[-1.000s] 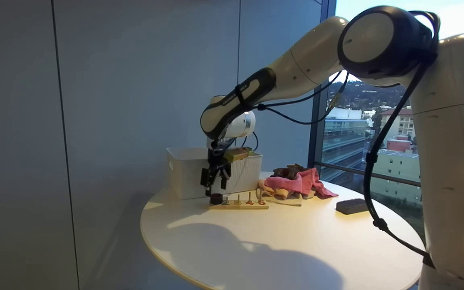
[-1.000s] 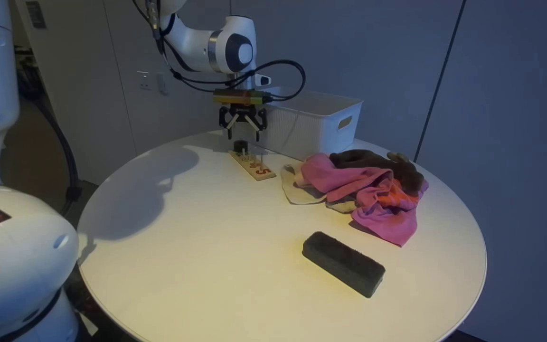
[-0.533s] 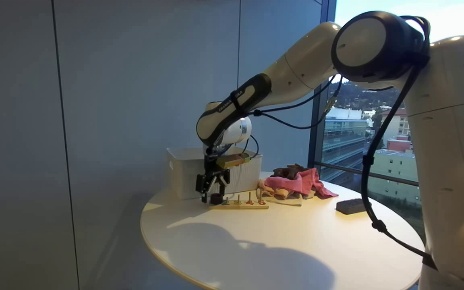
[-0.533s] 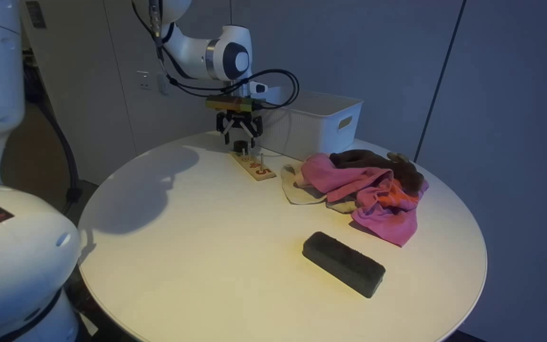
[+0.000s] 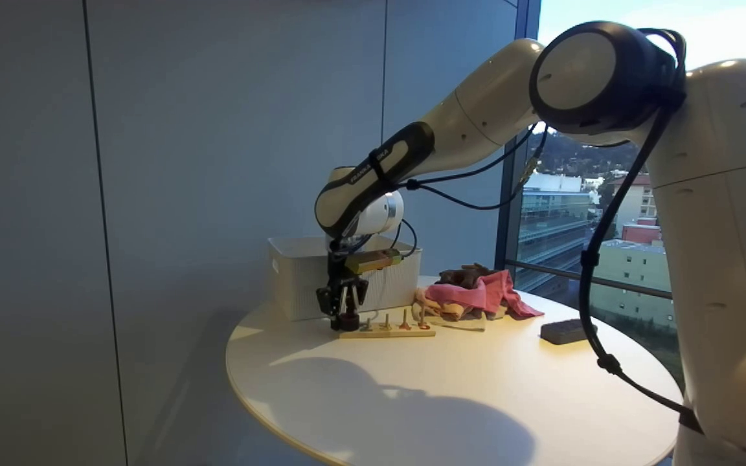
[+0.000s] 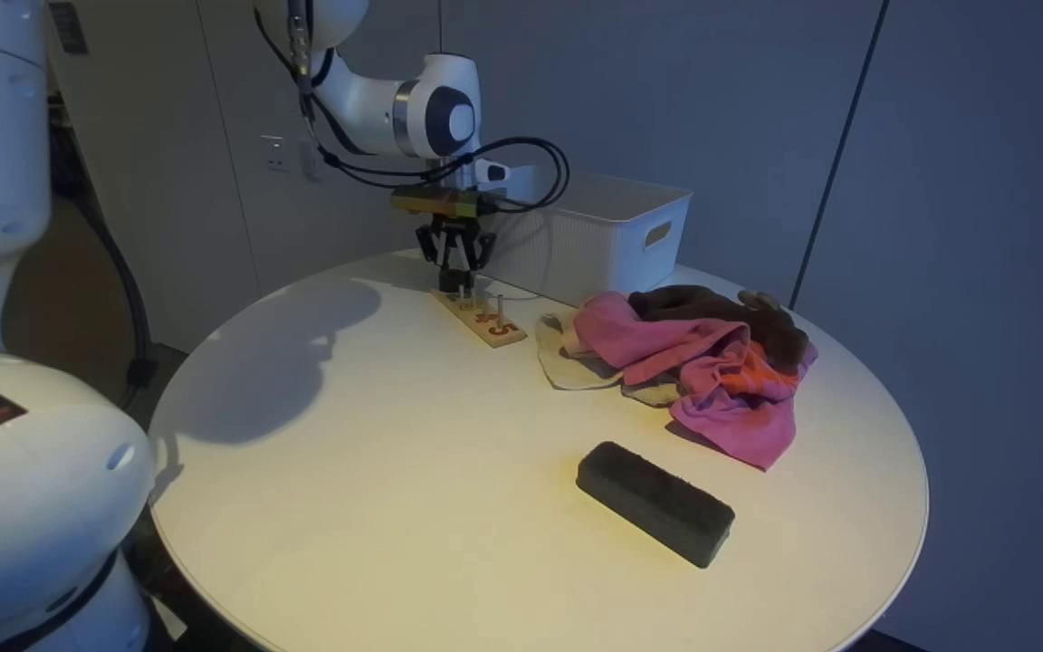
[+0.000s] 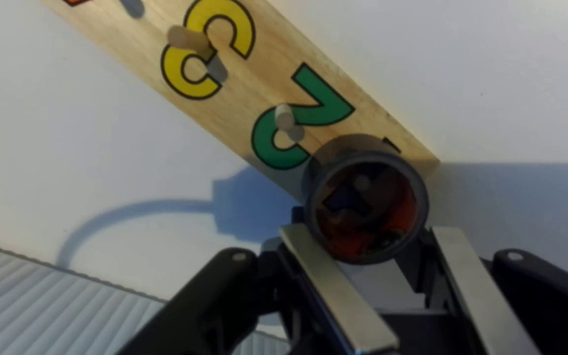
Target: Move the black item across the object
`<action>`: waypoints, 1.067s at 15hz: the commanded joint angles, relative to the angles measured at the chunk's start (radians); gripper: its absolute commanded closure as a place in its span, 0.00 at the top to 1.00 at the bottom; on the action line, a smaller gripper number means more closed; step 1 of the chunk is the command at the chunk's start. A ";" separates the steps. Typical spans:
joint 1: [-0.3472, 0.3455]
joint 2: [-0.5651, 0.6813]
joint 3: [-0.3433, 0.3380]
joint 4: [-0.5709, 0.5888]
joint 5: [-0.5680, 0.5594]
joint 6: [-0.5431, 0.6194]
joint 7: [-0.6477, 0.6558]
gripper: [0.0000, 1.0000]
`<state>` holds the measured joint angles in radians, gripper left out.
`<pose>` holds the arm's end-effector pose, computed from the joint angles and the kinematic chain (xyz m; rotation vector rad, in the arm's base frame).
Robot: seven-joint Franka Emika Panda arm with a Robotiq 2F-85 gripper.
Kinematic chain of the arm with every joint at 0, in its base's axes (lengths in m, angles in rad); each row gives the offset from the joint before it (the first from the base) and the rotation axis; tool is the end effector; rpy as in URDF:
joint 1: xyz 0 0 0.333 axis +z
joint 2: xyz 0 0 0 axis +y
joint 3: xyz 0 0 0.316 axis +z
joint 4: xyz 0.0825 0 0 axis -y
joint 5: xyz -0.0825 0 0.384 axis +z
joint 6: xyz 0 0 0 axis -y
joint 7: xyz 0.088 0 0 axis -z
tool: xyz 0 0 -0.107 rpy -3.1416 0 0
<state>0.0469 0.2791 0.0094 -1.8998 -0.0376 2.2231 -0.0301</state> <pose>0.6204 0.0335 0.3594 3.1090 0.1683 0.0694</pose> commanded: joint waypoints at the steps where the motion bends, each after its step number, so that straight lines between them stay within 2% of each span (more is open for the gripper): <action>1: -0.009 -0.019 0.022 0.016 0.042 -0.070 -0.020 0.19; 5: -0.006 -0.059 0.028 0.014 0.052 -0.143 -0.012 0.19; 10: 0.006 -0.144 0.016 -0.017 -0.031 -0.116 0.034 0.19; 16: -0.005 -0.182 0.013 -0.017 -0.047 -0.157 0.043 0.19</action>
<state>0.0451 0.1245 0.0239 -1.8980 -0.0712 2.0880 -0.0072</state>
